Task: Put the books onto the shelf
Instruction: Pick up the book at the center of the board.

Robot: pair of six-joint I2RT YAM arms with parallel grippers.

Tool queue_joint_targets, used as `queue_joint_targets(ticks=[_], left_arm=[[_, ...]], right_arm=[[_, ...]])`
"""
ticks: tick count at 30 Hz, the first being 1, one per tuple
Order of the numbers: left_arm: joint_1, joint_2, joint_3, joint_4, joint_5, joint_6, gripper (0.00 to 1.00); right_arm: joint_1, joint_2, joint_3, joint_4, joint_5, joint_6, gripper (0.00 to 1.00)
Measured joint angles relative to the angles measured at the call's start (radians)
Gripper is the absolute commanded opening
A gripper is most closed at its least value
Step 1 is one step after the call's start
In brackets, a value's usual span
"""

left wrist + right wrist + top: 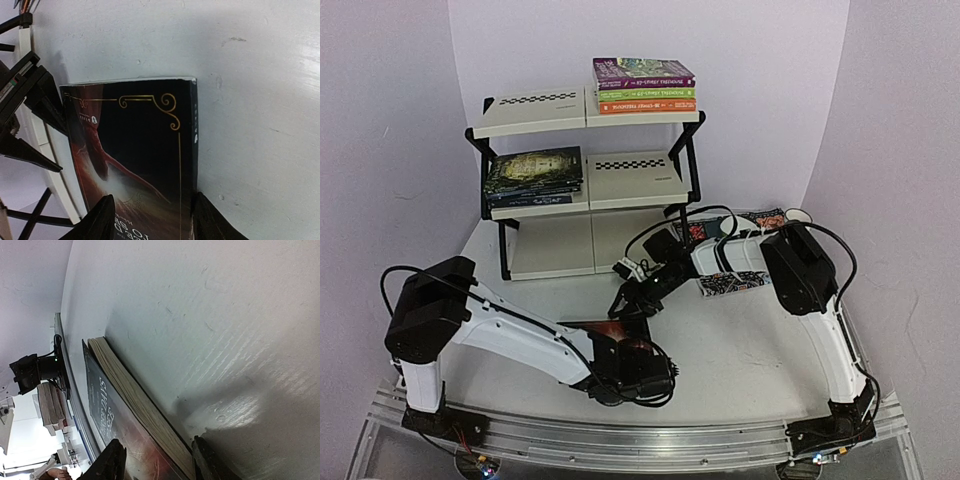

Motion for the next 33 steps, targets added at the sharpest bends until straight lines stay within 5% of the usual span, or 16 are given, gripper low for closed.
queue_joint_targets(ticks=[12,33], left_arm=[[-0.041,0.113,0.031,-0.042,-0.332,0.047,0.54],[-0.034,0.15,0.044,-0.003,-0.425,0.187,0.59]], right_arm=[[-0.036,-0.018,-0.011,-0.009,0.053,-0.049,0.47],[-0.052,-0.031,-0.008,-0.058,0.079,-0.12,0.47]])
